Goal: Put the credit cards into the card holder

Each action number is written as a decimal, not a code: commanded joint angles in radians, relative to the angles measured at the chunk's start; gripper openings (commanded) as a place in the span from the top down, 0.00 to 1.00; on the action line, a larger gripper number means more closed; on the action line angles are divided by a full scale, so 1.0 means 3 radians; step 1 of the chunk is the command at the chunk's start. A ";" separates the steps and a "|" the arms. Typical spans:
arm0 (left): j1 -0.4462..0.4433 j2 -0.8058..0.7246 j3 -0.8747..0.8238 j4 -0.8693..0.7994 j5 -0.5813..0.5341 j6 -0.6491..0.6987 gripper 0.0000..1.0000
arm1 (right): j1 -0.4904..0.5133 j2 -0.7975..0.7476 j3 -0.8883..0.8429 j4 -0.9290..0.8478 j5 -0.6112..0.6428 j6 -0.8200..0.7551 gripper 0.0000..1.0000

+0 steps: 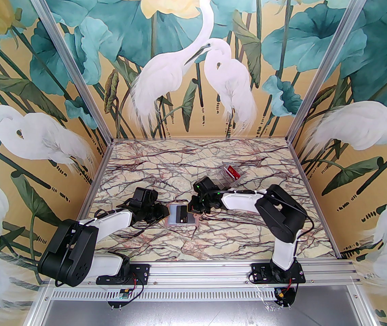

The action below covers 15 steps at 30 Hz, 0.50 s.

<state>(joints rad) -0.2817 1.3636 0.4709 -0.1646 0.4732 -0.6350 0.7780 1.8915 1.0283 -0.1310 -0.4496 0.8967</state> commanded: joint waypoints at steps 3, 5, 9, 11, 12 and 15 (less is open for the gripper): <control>-0.0007 0.0080 0.0004 0.0022 -0.0010 0.0020 0.79 | 0.0014 0.0148 0.0046 -0.0040 0.0032 0.0048 1.00; -0.0005 0.0086 0.0002 0.0027 -0.0013 0.0020 0.79 | 0.0017 0.0152 0.0028 -0.0015 0.0021 0.0062 1.00; -0.0007 0.0087 0.0005 0.0032 -0.0010 0.0020 0.79 | 0.0074 0.0196 0.0057 -0.0002 -0.0016 0.0074 1.00; -0.0007 0.0090 0.0005 0.0032 -0.0008 0.0020 0.79 | 0.0104 0.0215 0.0079 -0.0014 -0.0001 0.0086 1.00; -0.0007 0.0093 0.0005 0.0033 -0.0003 0.0018 0.80 | 0.0116 0.0219 0.0085 -0.0009 -0.0005 0.0099 1.00; -0.0005 0.0086 -0.0006 0.0032 -0.0002 0.0018 0.79 | 0.0147 0.0225 0.0086 0.0042 -0.0032 0.0149 1.00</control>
<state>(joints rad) -0.2817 1.3701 0.4709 -0.1600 0.4763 -0.6350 0.7979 1.9224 1.0496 -0.1101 -0.4587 0.9199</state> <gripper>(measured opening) 0.205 0.059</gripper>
